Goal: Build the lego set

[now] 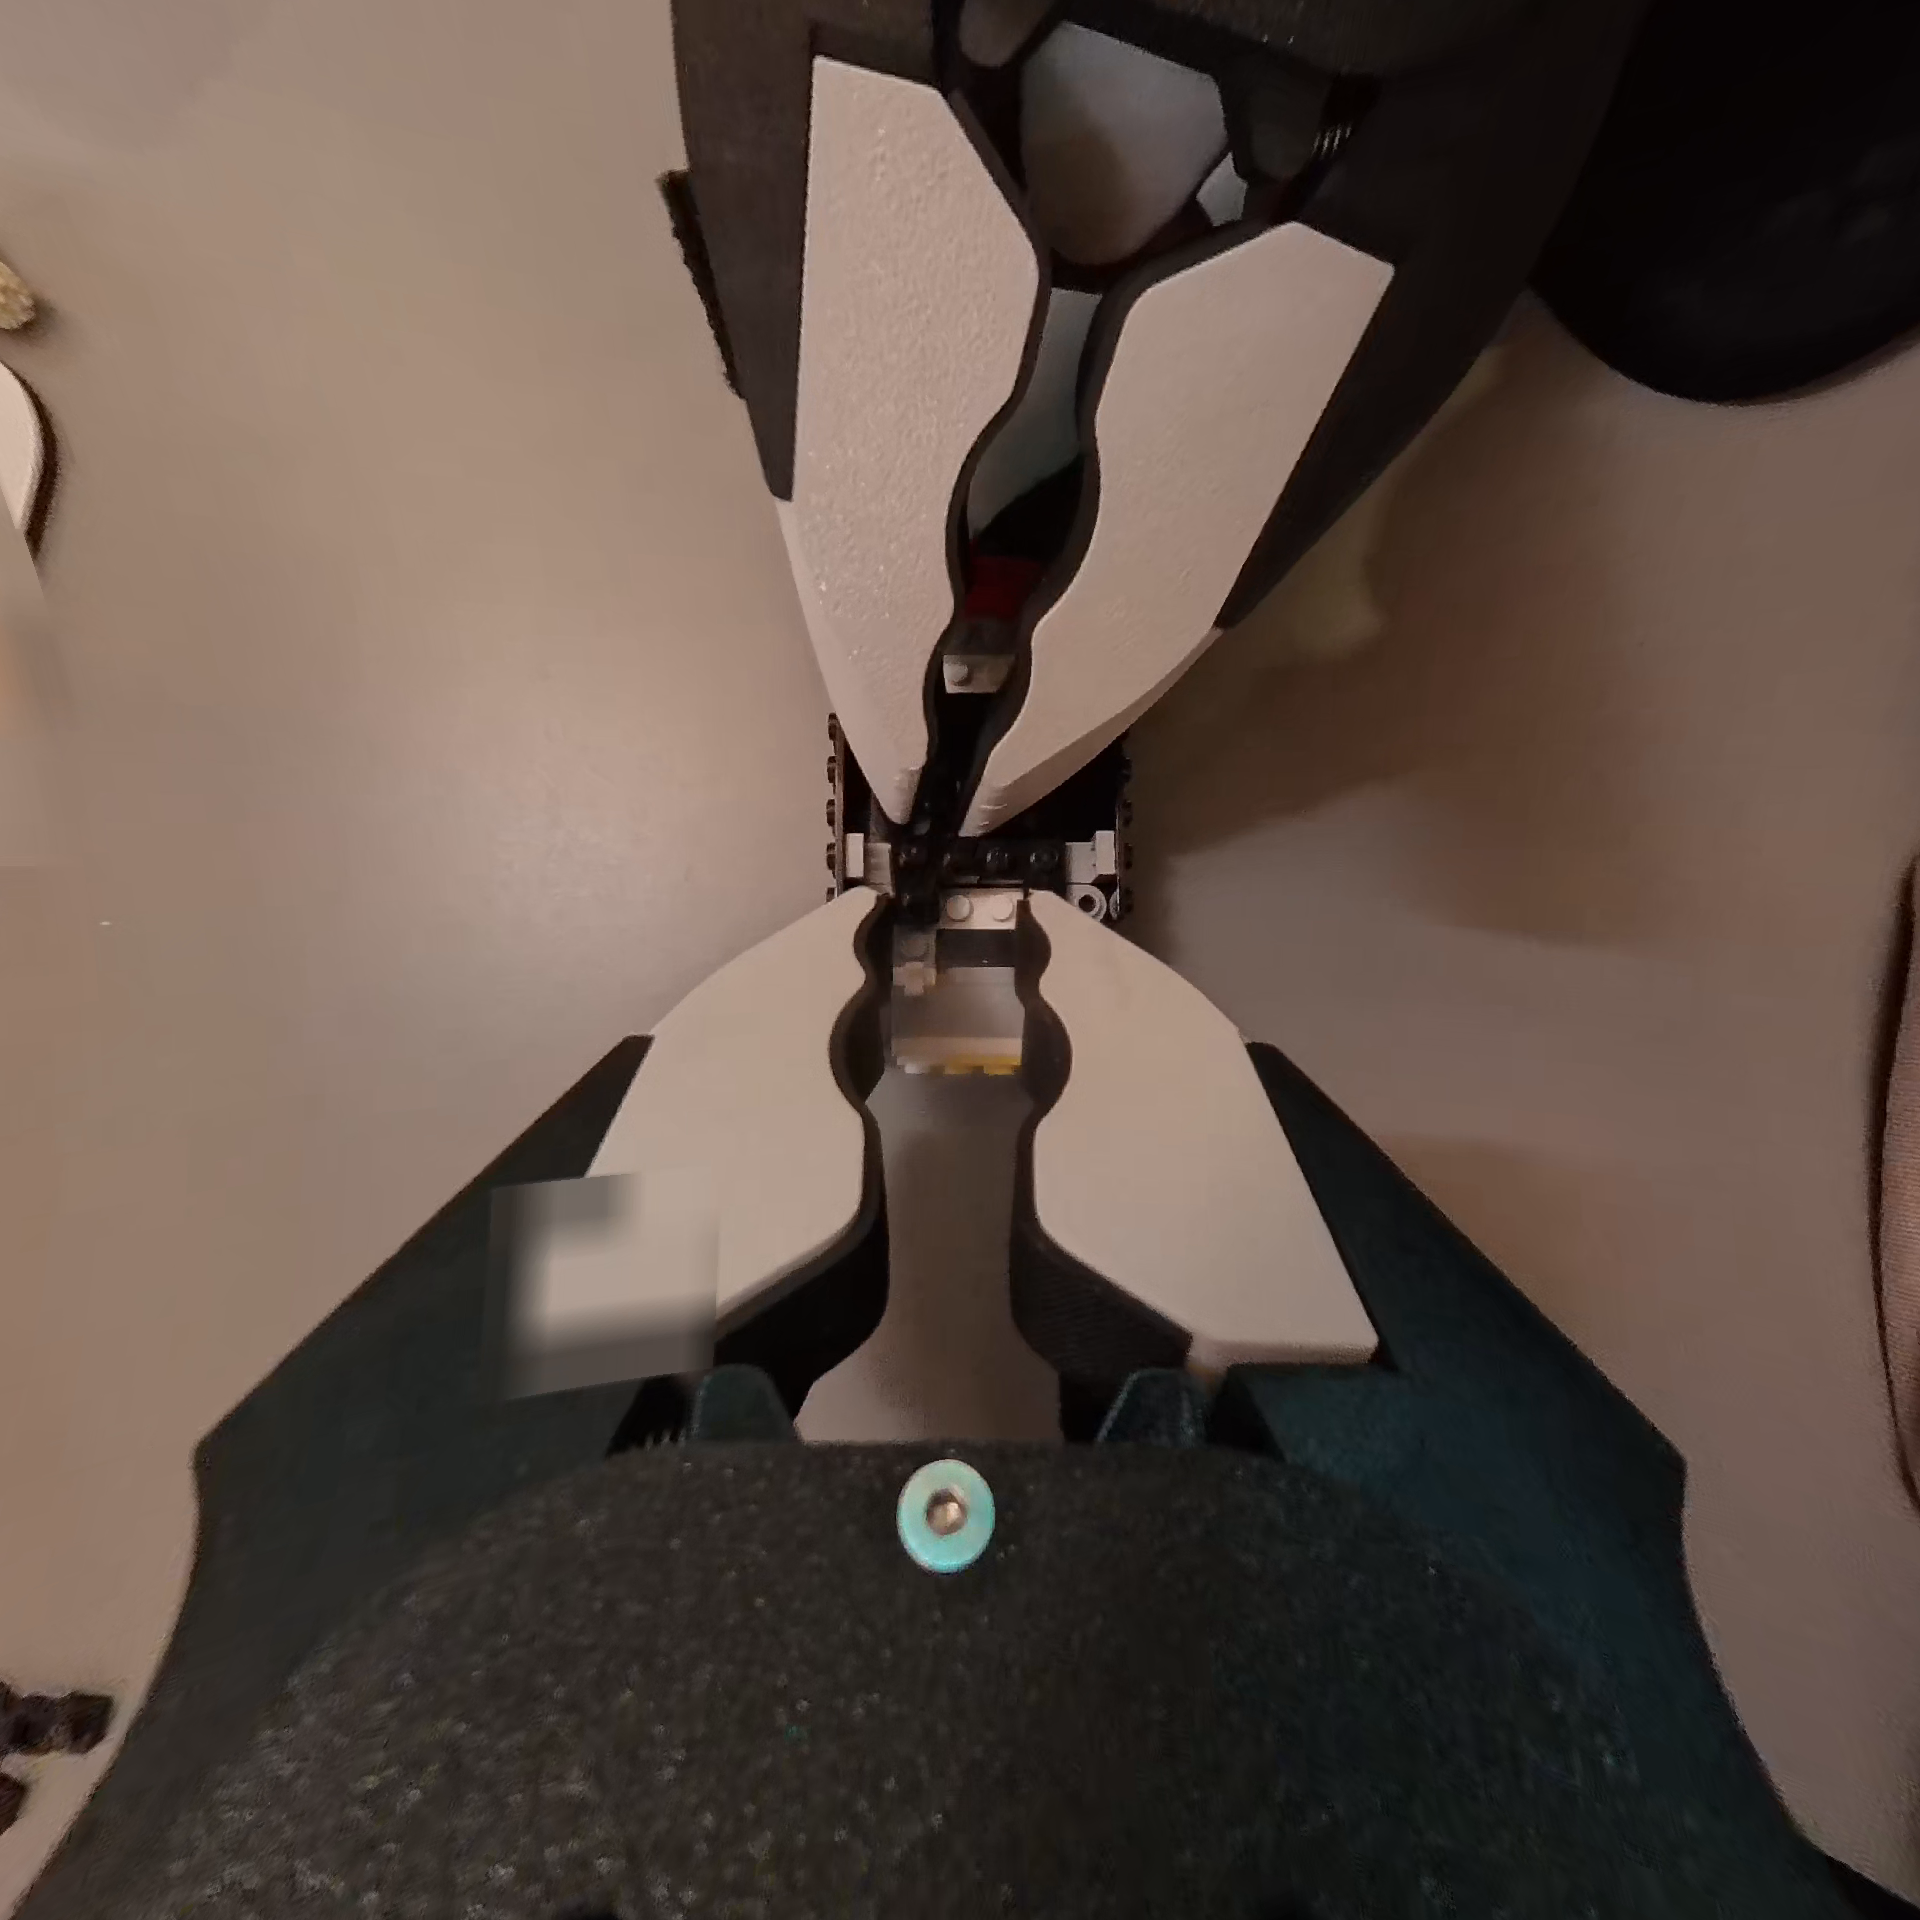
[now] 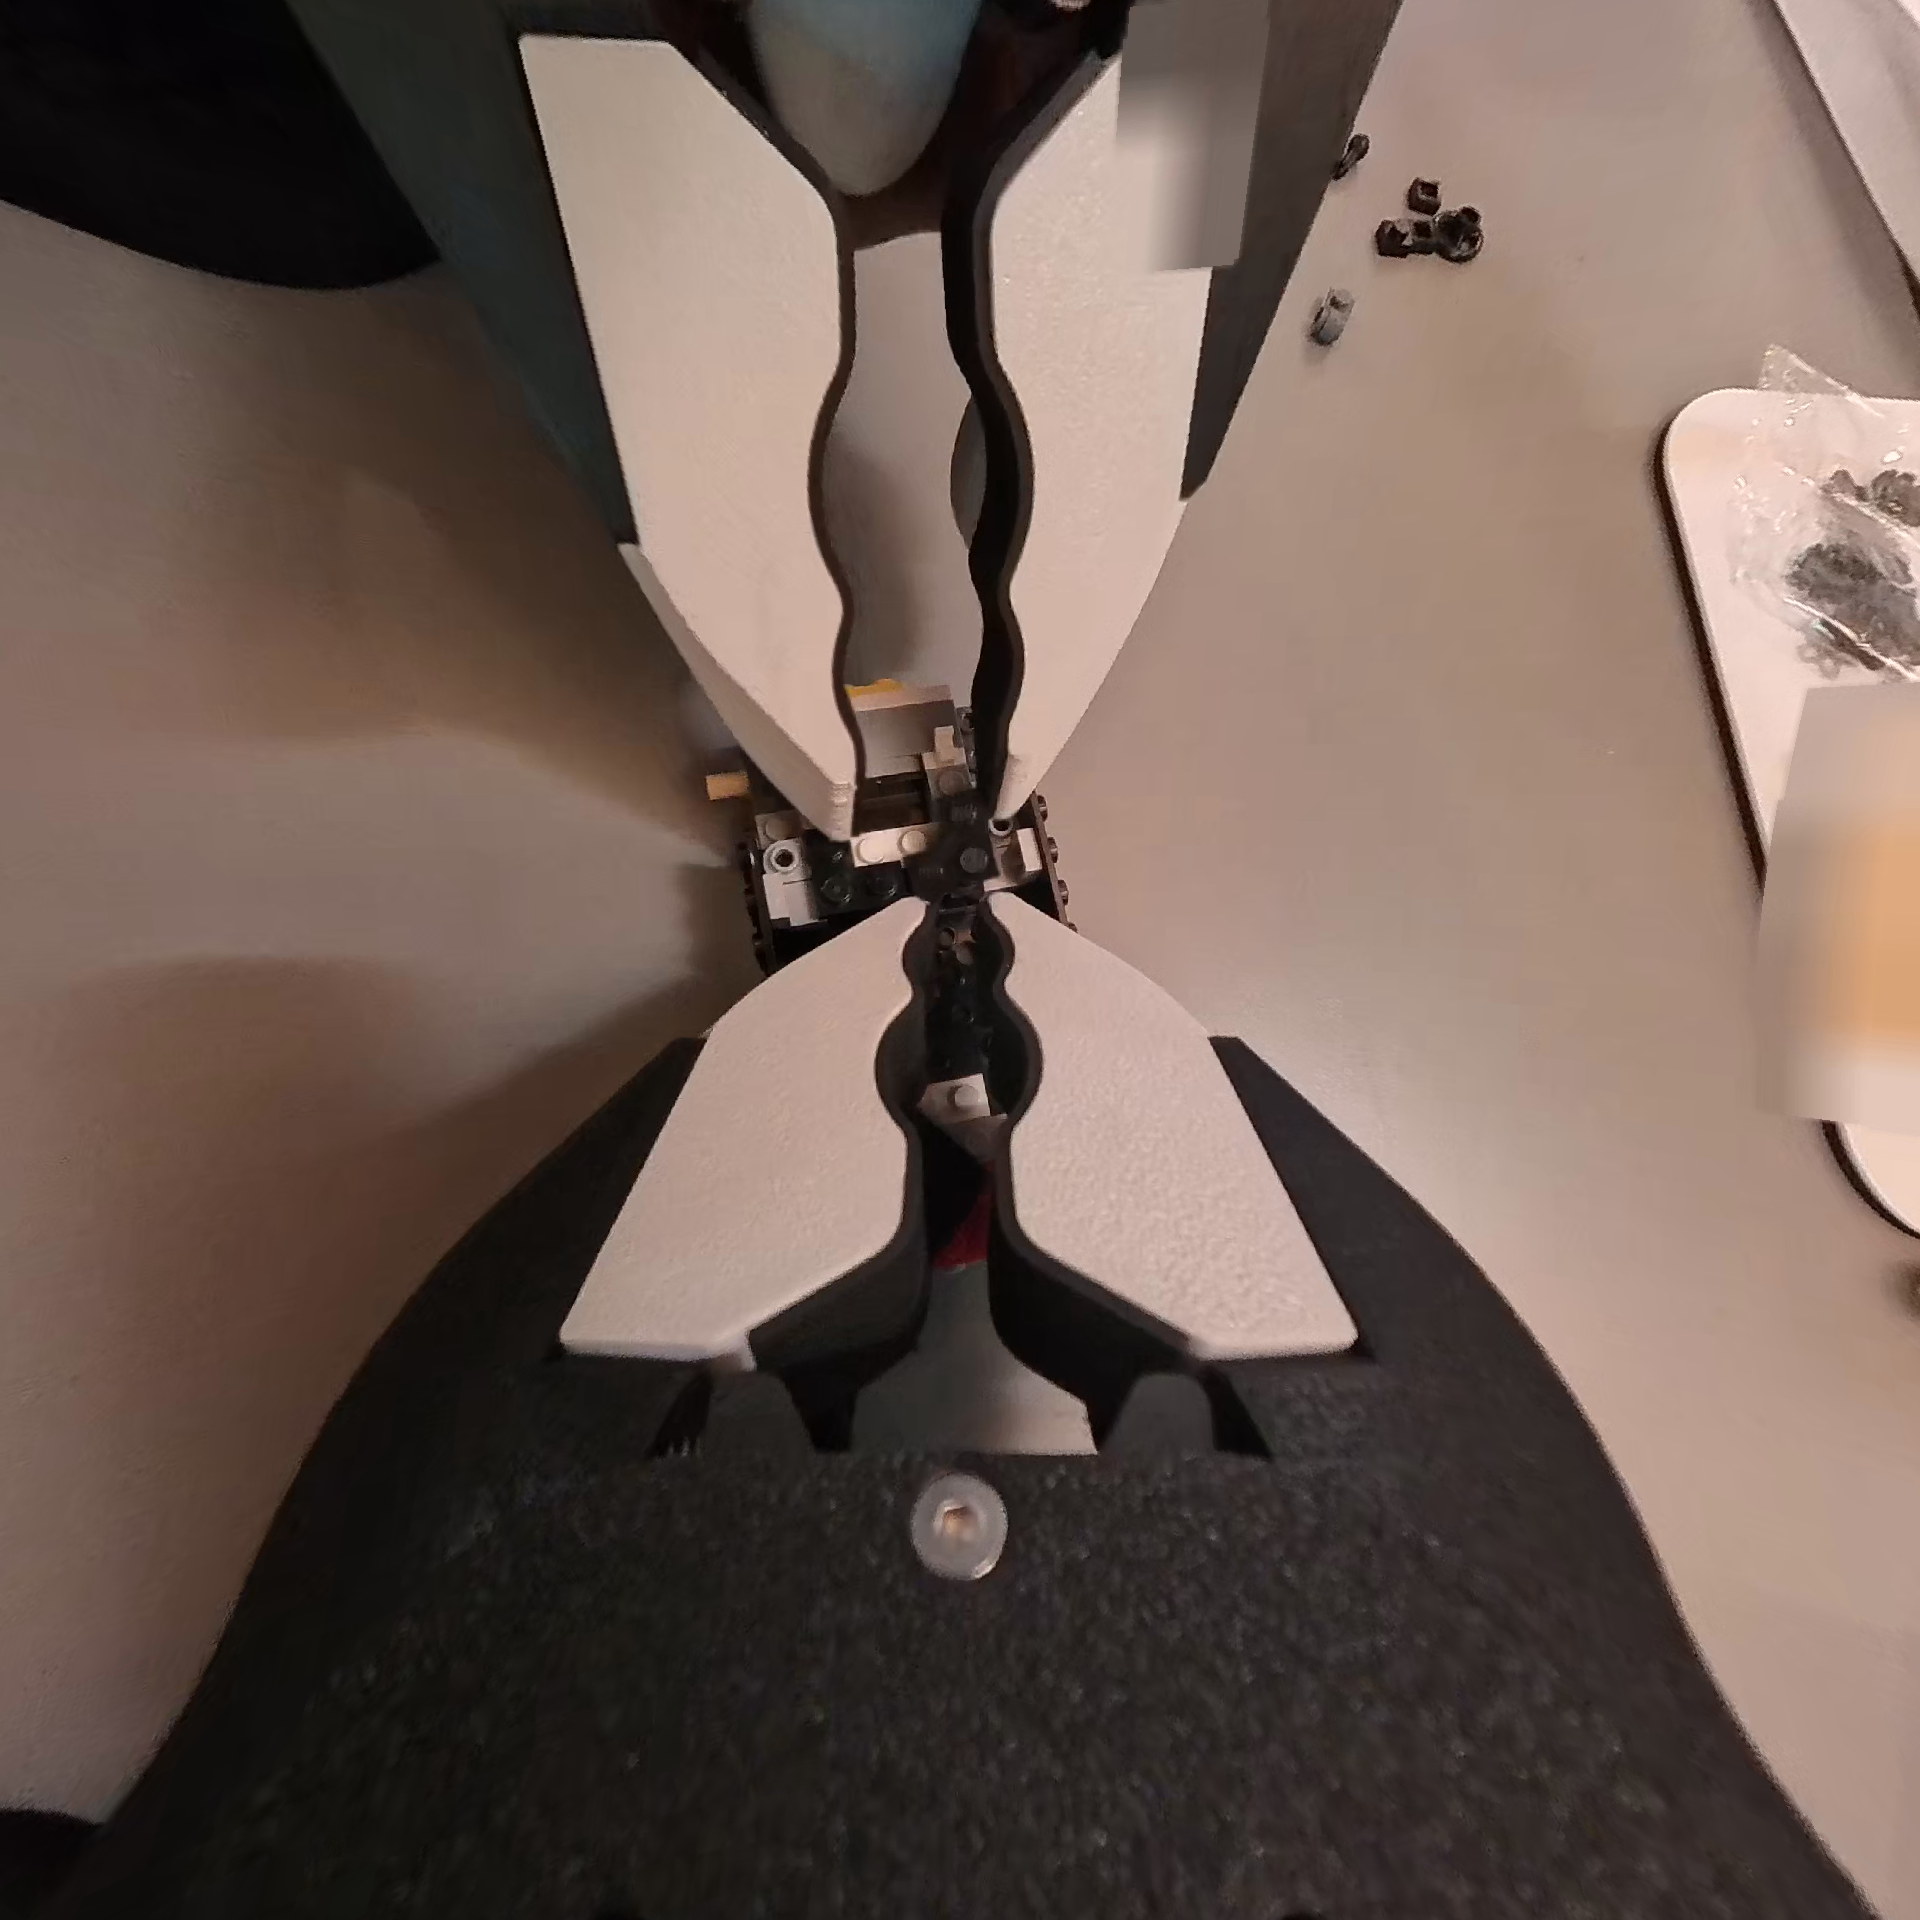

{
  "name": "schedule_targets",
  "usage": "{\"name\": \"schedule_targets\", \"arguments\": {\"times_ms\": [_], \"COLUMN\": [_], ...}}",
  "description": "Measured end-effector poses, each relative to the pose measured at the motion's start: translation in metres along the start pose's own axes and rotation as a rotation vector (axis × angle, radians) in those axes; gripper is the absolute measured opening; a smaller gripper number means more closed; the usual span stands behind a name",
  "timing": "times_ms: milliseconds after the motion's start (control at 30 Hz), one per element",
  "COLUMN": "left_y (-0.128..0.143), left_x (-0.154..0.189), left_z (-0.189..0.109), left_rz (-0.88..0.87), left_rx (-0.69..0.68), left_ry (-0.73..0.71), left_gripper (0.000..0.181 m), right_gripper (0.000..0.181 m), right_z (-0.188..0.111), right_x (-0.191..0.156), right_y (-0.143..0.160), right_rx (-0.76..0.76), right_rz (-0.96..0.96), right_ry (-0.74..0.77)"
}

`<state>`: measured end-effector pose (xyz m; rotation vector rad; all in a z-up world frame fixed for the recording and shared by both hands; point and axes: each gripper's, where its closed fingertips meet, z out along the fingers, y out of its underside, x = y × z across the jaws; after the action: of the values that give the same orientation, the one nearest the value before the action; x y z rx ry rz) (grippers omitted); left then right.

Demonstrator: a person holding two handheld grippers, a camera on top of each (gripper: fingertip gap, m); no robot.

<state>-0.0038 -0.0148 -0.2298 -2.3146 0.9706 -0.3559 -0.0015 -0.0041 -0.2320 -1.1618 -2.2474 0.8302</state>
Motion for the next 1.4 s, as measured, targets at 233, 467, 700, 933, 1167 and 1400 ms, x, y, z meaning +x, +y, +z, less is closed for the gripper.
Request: {"name": "schedule_targets", "arguments": {"times_ms": [233,467,700,933,1167,1400], "left_y": [0.0,-0.002,0.001,0.004,-0.001,0.005], "left_x": [0.003,0.006,0.012,0.013,0.007,-0.001], "left_z": [-0.001,-0.005,0.0,0.001,-0.007,-0.016], "left_rz": [0.011,0.019,0.042,0.109,0.081,0.03], "left_rx": [0.017,0.045,0.029,0.011,0.065,0.096], "left_ry": [0.026,0.058,0.079,0.061,0.058,0.049], "left_gripper": [0.029,0.038,0.045,0.05,0.049,0.052], "right_gripper": [0.003,0.002,0.002,0.002,0.003,0.003], "right_z": [0.0,0.0,-0.001,-0.002,-0.001,-0.005], "right_x": [0.0,0.0,0.002,0.0,0.0,0.0], "right_y": [-0.001,-0.001,-0.001,-0.001,-0.001,-0.004], "right_rx": [0.007,0.009,0.009,0.017,0.02,0.045], "right_rz": [-0.014,-0.017,-0.011,0.001,0.005,0.036], "right_ry": [0.007,0.009,0.01,-0.006,-0.011,-0.027]}}
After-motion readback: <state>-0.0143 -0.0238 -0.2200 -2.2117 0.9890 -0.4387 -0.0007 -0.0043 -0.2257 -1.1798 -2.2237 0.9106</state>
